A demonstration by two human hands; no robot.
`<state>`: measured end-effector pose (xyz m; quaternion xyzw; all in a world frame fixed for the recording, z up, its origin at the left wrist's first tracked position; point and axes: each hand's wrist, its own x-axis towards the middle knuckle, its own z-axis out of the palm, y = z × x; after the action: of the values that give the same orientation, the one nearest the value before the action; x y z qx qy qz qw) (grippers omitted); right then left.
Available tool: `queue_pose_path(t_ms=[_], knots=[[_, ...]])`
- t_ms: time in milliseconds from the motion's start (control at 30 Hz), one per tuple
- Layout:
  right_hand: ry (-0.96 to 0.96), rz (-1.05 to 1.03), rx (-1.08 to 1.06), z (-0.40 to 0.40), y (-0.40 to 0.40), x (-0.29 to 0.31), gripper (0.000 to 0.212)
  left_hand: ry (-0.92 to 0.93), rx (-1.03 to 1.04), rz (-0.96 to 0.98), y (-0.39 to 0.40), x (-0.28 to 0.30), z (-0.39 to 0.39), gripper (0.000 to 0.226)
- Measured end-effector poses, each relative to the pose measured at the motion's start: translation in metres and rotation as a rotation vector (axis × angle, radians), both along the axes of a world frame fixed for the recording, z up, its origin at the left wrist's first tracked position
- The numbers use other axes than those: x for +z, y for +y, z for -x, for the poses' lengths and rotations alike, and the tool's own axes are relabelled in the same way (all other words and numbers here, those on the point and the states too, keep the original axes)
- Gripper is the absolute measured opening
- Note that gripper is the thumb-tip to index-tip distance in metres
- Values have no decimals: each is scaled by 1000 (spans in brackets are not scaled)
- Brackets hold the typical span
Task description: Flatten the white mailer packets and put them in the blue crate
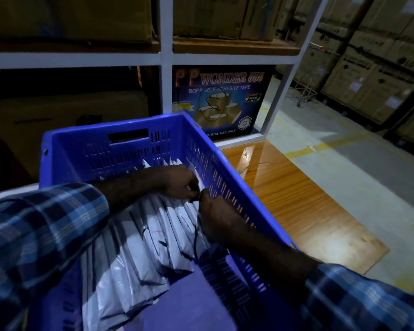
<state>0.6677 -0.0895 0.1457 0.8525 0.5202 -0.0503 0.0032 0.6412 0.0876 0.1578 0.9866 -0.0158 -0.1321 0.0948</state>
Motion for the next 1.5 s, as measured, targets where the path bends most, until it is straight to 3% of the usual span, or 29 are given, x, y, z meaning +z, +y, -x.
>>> queue_pose_path(t_ms=[200,300,400,467,633,767,900,967,1033,1100,1200,1333,1500], knots=[[171,-72,-72,-2,-2,6,35,10,46,-1,3,7,-5,27],[210,-32,-94,-4,1,5,49,-183,57,5,10,18,-4,13],[237,-19,-117,-1,2,2,57,-315,-80,-119,16,16,-6,37],[241,-5,-123,1,3,2,58,-247,-144,-190,12,14,-10,50],[347,26,-210,-2,6,1,38,209,-87,-338,2,7,-21,55],[365,4,-219,-6,4,4,30,281,-9,-223,6,11,-24,55],[319,-94,-61,-7,0,7,12,296,49,-119,19,10,-27,69],[149,74,105,-10,-1,3,12,272,24,-106,19,7,-28,62],[83,-14,196,-10,-3,7,27,210,-15,-148,13,9,-29,63],[189,36,121,11,-8,24,29,117,-46,-187,6,15,-27,64],[154,-152,-26,13,-14,23,44,-30,-58,-178,10,21,-25,48],[139,-190,89,21,-27,36,15,-208,-28,-178,18,29,-18,37],[55,-39,107,22,-30,33,22,-168,-22,-136,14,23,-14,29]])
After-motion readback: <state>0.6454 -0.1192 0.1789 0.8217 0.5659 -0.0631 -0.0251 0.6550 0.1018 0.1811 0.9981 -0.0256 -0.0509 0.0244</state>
